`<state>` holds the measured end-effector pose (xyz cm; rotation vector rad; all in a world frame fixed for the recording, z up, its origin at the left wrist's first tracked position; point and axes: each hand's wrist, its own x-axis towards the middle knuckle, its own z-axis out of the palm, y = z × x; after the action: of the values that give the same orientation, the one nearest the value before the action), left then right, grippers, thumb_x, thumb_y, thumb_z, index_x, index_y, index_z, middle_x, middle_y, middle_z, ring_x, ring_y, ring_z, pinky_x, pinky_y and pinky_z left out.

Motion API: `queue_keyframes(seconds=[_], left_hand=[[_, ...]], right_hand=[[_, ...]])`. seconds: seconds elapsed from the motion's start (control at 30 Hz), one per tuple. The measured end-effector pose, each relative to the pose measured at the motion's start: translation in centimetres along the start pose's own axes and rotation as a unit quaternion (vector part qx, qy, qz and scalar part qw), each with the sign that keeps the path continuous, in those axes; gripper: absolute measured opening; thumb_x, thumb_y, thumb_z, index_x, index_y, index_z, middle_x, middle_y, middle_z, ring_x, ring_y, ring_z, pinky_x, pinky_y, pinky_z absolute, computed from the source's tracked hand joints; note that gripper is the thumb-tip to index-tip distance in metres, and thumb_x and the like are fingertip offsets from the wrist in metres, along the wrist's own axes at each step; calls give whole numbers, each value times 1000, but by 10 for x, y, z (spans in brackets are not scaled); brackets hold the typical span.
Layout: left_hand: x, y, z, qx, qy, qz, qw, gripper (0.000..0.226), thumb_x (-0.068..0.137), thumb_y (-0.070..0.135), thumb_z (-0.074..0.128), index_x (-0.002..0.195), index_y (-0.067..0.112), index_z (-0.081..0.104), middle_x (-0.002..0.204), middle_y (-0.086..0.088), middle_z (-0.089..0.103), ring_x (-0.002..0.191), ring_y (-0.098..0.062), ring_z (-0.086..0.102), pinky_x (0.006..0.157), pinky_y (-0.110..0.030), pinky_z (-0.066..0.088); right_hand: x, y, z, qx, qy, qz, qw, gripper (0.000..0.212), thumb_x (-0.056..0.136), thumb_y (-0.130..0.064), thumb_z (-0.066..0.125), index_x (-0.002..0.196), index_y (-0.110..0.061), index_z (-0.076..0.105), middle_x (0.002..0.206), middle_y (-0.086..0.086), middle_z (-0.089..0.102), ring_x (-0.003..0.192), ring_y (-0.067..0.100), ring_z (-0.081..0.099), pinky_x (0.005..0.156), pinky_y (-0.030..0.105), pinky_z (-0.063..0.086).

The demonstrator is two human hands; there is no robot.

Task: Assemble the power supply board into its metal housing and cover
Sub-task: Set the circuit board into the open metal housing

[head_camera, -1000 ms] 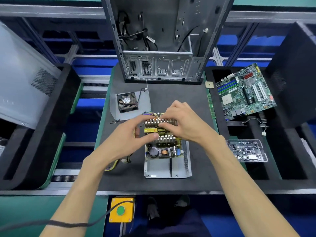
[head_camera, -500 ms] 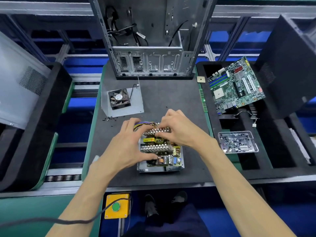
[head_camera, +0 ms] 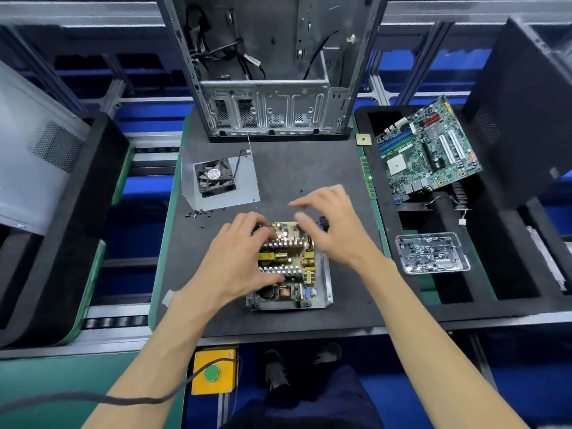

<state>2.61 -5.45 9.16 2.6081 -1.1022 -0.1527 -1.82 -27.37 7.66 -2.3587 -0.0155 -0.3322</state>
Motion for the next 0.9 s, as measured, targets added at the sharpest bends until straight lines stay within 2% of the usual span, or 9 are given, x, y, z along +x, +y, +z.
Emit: queue_keyframes(seconds=[0.07, 0.13, 0.23, 0.3, 0.37, 0.47, 0.63, 0.77, 0.9], left_hand=[[1, 1, 3, 18, -28, 9, 999, 74, 61, 61, 84, 119, 19, 66, 128, 4, 53, 123, -18, 45, 97, -36, 42], [1, 2, 7, 29, -44, 17, 998, 73, 62, 61, 83, 121, 21, 66, 130, 6, 51, 126, -17, 43, 101, -34, 38], [2, 3, 12, 40, -46, 17, 998, 71, 63, 57, 82, 120, 20, 65, 130, 7, 53, 127, -16, 42, 102, -34, 35], [3, 3, 13, 53, -47, 17, 997, 69, 63, 57, 80, 120, 20, 65, 129, 9, 55, 127, -15, 43, 104, -34, 34], [4, 3, 14, 60, -47, 18, 997, 67, 64, 58, 79, 118, 21, 65, 127, 10, 57, 127, -15, 45, 106, -35, 32], [5, 3, 14, 69, -44, 16, 997, 63, 64, 59, 78, 113, 23, 64, 121, 12, 61, 124, -15, 48, 108, -36, 30], [5, 6, 17, 72, -36, 5, 997, 64, 64, 54, 81, 116, 19, 67, 121, 8, 64, 123, -19, 52, 105, -38, 33], [3, 5, 17, 62, -33, 13, 997, 62, 63, 52, 82, 113, 19, 68, 120, 7, 64, 122, -20, 54, 105, -40, 36], [3, 2, 15, 48, -25, 19, 998, 63, 61, 54, 83, 112, 20, 68, 118, 8, 65, 120, -20, 55, 106, -40, 35]], right_hand=[[3, 7, -5, 64, 64, 58, 994, 27, 101, -39, 47, 110, -30, 71, 104, -19, 63, 110, 5, 51, 99, 28, 42], [4, 12, -5, 144, 71, 150, 976, 23, 103, -36, 47, 102, -36, 70, 105, -17, 68, 107, 8, 60, 98, 33, 49], [-3, 19, 9, 215, 50, 234, 947, 33, 106, -34, 49, 88, -29, 75, 95, 16, 74, 96, 34, 66, 95, 49, 50], [-8, 20, 20, 253, 62, 260, 930, 41, 102, -41, 48, 79, -20, 75, 91, 14, 74, 93, 33, 66, 91, 42, 50], [-10, 19, 30, 298, 81, 286, 907, 47, 99, -43, 47, 76, -9, 70, 83, 6, 74, 83, 18, 65, 83, 26, 49], [-11, 21, 40, 346, 91, 293, 886, 48, 104, -36, 49, 81, 4, 62, 78, 8, 65, 75, 13, 56, 76, 28, 45], [-9, 20, 34, 323, 32, 225, 919, 31, 101, -28, 59, 76, -11, 66, 77, 0, 61, 72, 5, 54, 70, 13, 43], [-6, 24, 19, 252, -61, 185, 948, 9, 96, -15, 67, 87, -15, 64, 81, -5, 61, 72, 2, 51, 70, 15, 41], [2, 24, 9, 187, -80, 160, 966, 13, 97, -13, 66, 92, -25, 70, 86, -14, 66, 77, -2, 57, 73, 12, 42]])
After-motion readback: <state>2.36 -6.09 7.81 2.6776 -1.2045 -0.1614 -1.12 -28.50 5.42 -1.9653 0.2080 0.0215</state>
